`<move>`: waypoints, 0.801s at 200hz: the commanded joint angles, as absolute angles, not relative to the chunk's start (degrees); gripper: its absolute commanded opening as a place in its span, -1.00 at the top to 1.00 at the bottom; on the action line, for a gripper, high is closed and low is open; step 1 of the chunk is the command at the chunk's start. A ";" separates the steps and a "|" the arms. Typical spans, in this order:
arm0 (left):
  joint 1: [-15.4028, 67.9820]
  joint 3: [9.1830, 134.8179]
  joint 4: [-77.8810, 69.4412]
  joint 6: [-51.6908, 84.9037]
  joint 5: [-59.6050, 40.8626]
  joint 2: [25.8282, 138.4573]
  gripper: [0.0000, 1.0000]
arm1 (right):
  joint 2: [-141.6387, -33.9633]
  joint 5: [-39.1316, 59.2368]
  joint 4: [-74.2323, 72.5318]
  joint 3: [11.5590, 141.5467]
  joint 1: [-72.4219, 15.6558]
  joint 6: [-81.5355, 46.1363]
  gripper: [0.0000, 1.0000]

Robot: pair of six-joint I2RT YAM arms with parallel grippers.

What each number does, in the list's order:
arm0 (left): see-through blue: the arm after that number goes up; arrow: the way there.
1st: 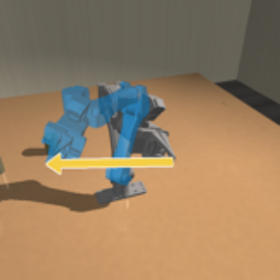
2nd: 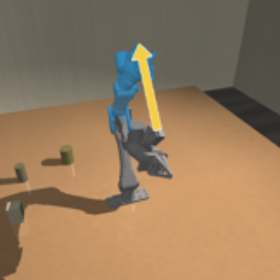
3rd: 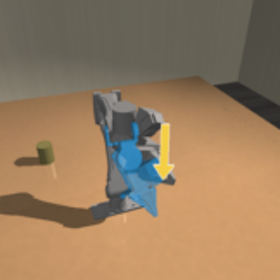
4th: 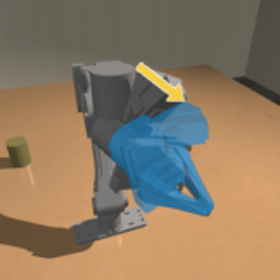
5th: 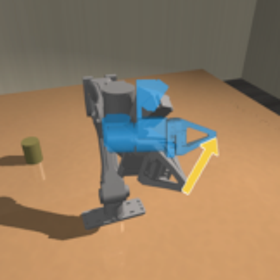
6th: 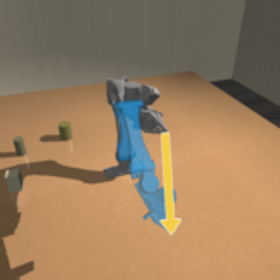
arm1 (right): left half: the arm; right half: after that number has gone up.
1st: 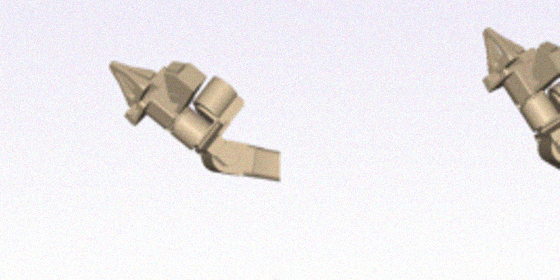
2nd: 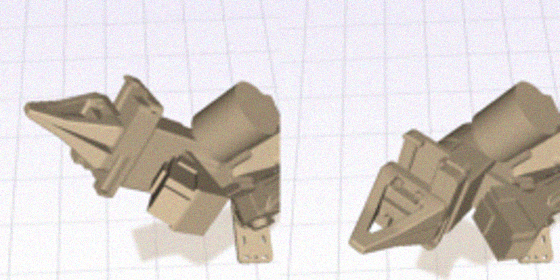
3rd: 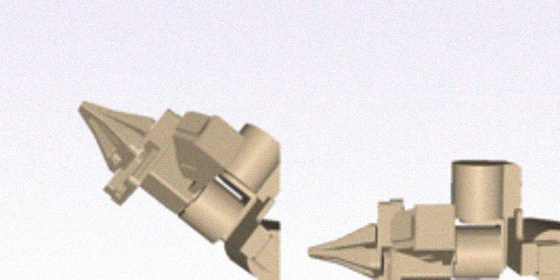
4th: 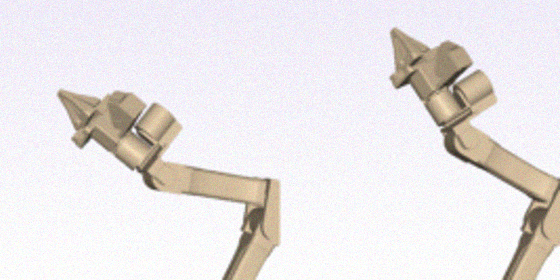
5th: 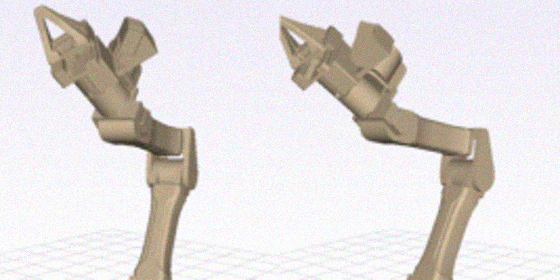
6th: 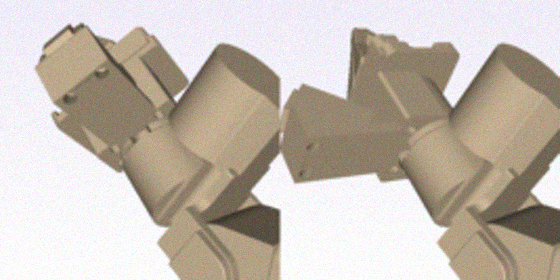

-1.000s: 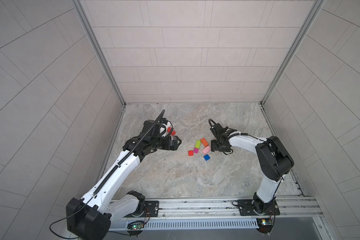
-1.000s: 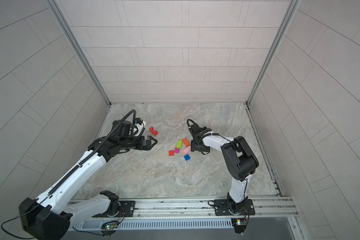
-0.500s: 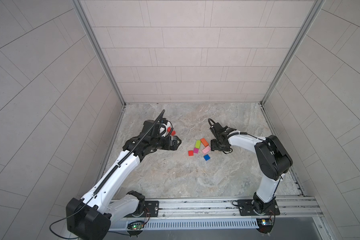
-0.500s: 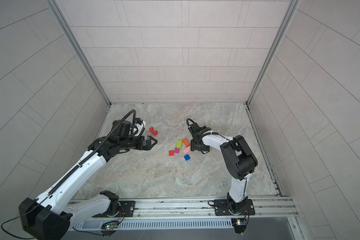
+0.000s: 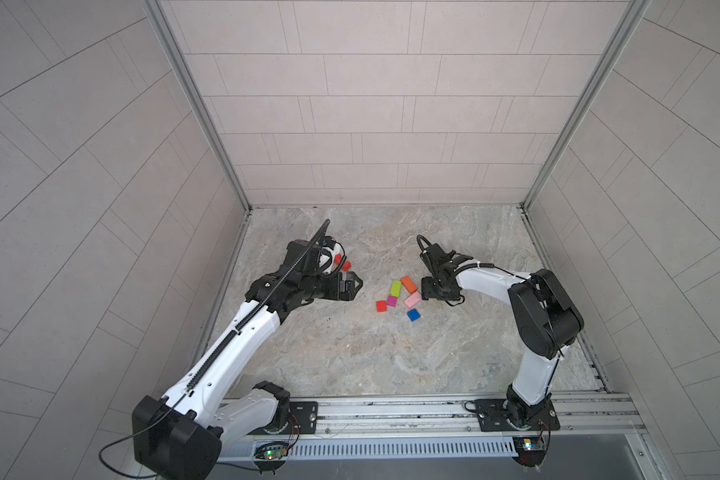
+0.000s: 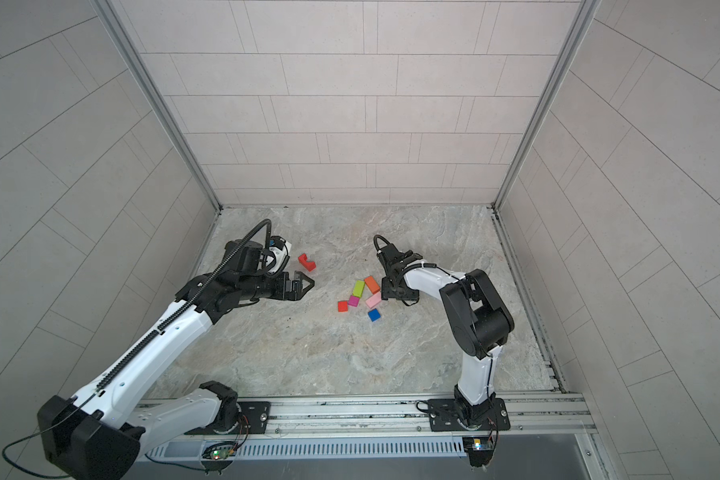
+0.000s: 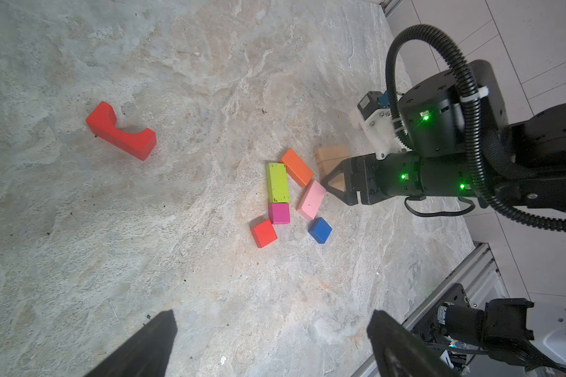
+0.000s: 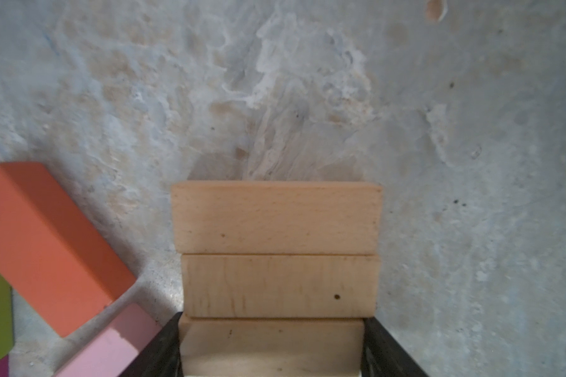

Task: Build the wood block tower
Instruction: 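Push the plank with the right gripper against the two other planks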

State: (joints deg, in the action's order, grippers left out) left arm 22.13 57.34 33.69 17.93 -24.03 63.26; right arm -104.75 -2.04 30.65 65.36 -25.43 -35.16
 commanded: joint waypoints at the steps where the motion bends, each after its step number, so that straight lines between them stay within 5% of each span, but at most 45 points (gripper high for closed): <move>1: 21.79 56.77 33.05 16.85 -23.90 62.09 -0.97 | -107.08 -4.73 30.32 64.98 -24.68 -34.90 -0.31; 160: 21.84 56.63 33.07 16.73 -23.95 61.84 -0.97 | -105.48 -4.55 30.89 64.52 -24.68 -34.62 -0.59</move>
State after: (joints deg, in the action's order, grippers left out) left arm 22.13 57.25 33.69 17.50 -24.05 63.18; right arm -104.75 -2.15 30.50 65.34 -25.43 -34.70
